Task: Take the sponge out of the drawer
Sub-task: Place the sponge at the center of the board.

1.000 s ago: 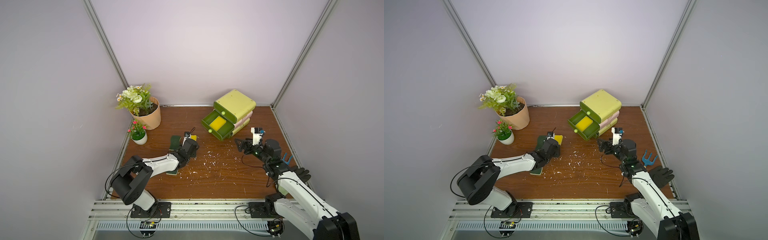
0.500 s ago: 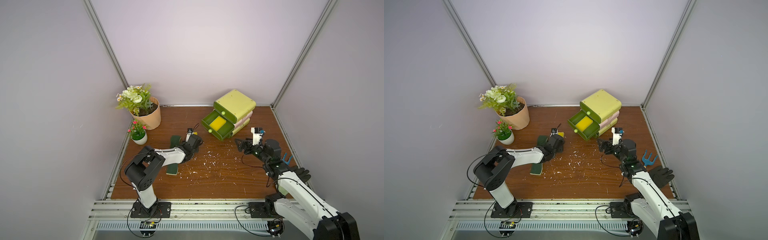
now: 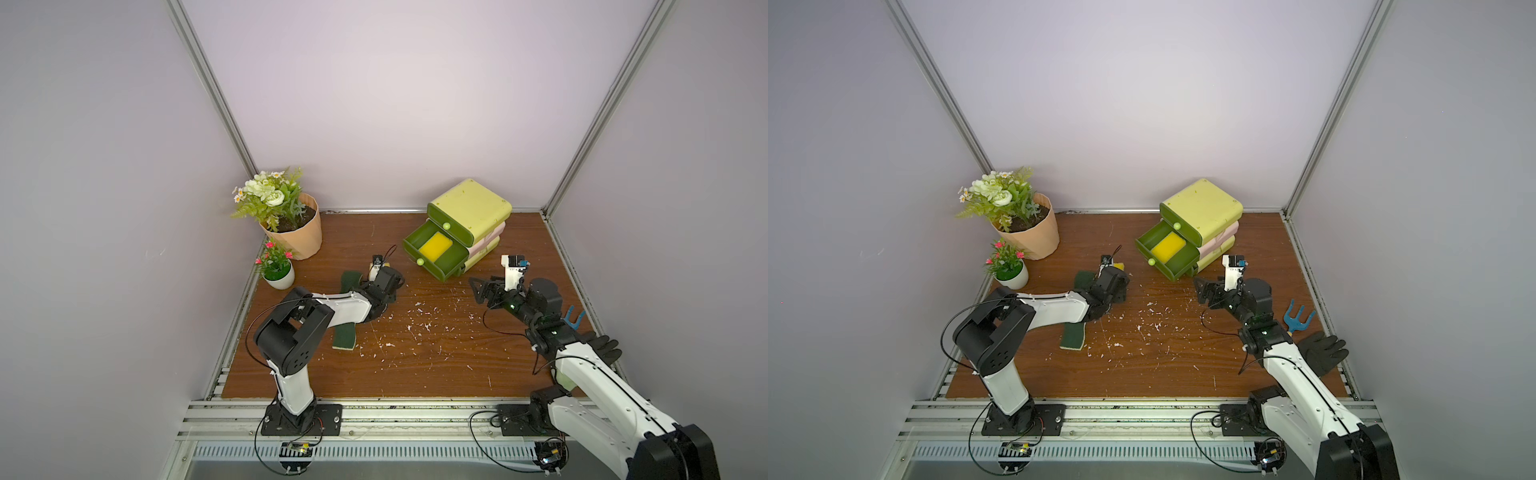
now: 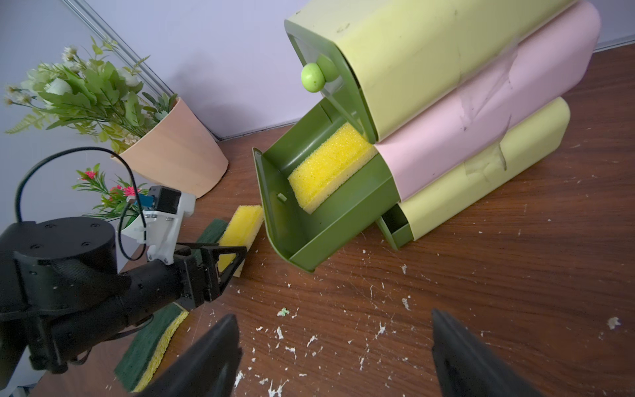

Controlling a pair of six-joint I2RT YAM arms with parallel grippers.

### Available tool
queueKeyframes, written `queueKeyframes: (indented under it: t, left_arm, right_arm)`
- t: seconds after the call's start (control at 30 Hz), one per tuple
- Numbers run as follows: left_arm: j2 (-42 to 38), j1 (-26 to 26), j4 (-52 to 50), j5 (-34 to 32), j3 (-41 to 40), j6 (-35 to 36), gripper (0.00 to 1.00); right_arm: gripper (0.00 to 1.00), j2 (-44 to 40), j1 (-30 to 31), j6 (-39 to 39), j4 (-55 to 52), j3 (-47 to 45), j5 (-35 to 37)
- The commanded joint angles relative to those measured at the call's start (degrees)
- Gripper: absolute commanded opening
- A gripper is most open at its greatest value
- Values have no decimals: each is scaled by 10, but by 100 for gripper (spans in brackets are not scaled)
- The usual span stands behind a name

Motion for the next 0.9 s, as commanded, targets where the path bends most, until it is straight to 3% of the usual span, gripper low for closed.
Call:
queueKeyframes:
  t: [0.0,0.3,0.87]
  left_arm:
    - [7,6,-13,-6,18,3,76]
    - [-3,6,-15,18,17,3,93]
    - [-129,6,39,171,-34,43,97]
  right_arm:
    - [91,-6,2,-11,10,7,8]
    - [91,-9,2,-12,9,7,8]
    - [91,-11,3,-12,9,7,6]
